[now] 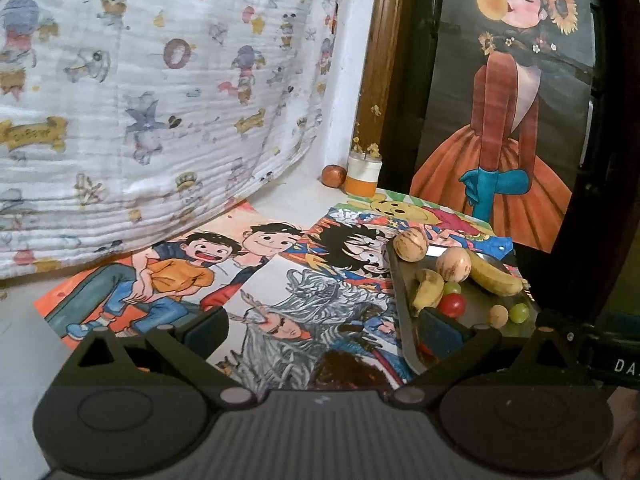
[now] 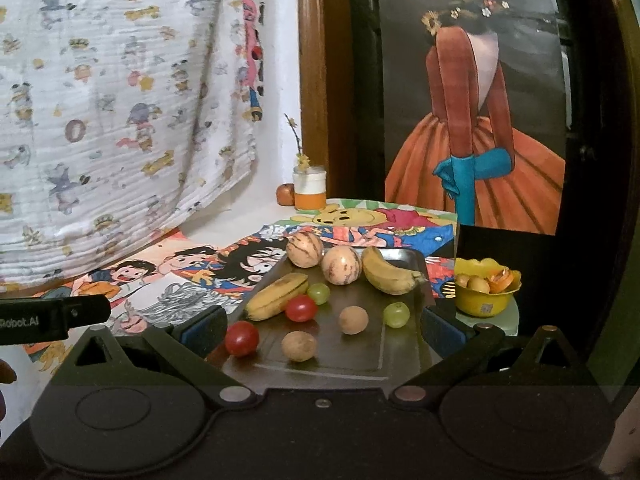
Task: Organize fruits
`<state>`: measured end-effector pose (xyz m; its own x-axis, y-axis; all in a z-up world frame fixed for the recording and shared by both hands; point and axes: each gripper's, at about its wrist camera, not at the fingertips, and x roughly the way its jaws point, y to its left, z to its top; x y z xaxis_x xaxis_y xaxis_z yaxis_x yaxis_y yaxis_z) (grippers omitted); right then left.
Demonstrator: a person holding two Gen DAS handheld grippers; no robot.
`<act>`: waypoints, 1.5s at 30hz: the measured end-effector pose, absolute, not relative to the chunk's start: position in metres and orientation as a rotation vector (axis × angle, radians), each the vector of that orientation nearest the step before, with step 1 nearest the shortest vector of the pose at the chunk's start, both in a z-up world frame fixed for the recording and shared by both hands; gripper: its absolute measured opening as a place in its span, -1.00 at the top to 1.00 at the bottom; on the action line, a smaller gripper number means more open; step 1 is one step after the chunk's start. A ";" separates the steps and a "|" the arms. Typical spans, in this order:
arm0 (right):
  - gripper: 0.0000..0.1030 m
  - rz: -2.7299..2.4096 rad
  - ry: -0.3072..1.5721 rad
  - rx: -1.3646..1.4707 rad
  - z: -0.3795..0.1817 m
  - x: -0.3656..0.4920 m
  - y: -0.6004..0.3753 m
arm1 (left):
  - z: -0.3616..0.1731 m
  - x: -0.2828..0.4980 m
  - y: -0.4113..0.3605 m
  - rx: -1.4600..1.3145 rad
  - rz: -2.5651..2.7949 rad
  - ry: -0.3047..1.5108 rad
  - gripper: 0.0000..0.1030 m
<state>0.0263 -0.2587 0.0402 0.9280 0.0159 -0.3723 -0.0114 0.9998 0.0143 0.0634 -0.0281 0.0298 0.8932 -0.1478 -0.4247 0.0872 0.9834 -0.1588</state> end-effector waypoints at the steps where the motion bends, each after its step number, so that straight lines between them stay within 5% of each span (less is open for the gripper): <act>1: -0.99 0.018 0.381 0.011 0.040 0.024 -0.256 | 0.029 0.062 -0.026 -0.140 -0.119 0.450 -0.99; 45: -0.99 0.051 0.415 0.031 0.021 -0.006 -0.237 | 0.008 0.024 0.006 -0.137 -0.083 0.467 -0.99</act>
<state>-0.0056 -0.2368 0.0209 0.9139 0.0560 -0.4020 -0.0433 0.9982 0.0405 0.0241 0.0060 0.0078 0.8898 -0.1109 -0.4427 0.0482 0.9874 -0.1505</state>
